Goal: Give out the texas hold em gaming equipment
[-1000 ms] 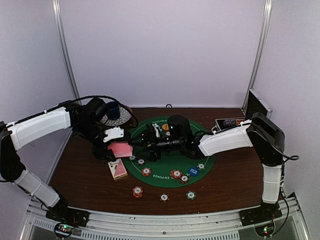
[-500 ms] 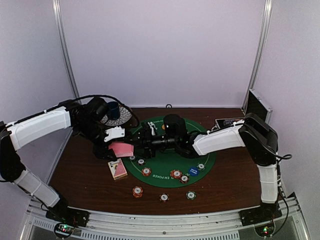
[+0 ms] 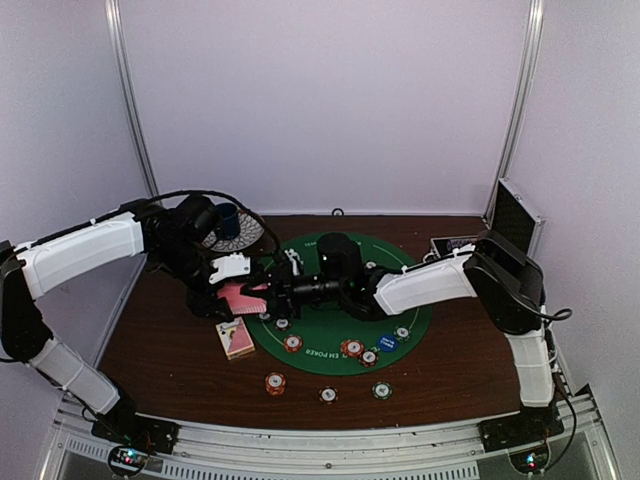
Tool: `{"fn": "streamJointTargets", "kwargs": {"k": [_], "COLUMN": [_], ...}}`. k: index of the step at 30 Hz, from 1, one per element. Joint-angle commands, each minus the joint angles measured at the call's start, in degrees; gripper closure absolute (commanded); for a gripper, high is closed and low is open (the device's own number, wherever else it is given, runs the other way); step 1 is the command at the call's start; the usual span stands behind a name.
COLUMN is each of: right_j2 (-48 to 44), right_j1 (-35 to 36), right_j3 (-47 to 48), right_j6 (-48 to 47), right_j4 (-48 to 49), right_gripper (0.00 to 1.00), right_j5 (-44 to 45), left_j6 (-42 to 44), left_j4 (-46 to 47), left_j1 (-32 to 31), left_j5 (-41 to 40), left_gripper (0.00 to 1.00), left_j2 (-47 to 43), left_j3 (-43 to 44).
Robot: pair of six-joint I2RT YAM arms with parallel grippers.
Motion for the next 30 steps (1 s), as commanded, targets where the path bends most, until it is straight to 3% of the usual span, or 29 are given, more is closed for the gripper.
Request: {"fn": "streamJointTargets", "kwargs": {"k": [1, 5, 11, 13, 15, 16, 30], "right_j2": [1.3, 1.9, 1.8, 1.7, 1.9, 2.0, 3.0], "right_j1": [0.4, 0.6, 0.6, 0.5, 0.4, 0.4, 1.1], "right_j3": [2.7, 3.8, 3.7, 3.3, 3.1, 3.2, 6.5], "right_j6": [0.3, -0.4, 0.2, 0.6, 1.0, 1.2, 1.9], "right_j4": [1.2, -1.3, -0.7, -0.5, 0.1, 0.3, 1.6], "right_gripper": [0.61, 0.66, 0.92, 0.98, 1.00, 1.00, 1.00], "right_j5": [-1.4, -1.9, -1.7, -1.6, -1.4, -1.5, -3.6], "left_j6": [-0.7, -0.8, -1.4, -1.5, -1.5, -1.4, 6.0], "left_j4": [0.8, 1.1, 1.2, 1.2, 1.2, 1.2, 0.1], "left_j1": [-0.3, -0.3, -0.3, -0.3, -0.3, -0.3, -0.4], "left_j5": [0.0, 0.0, 0.0, -0.2, 0.2, 0.6, 10.4], "left_gripper": [1.00, 1.00, 0.98, 0.68, 0.16, 0.04, 0.02], "left_j2": [0.4, 0.4, 0.4, 0.4, 0.1, -0.3, 0.5], "left_j3": [2.4, 2.6, 2.8, 2.9, 2.6, 2.3, 4.2]}}
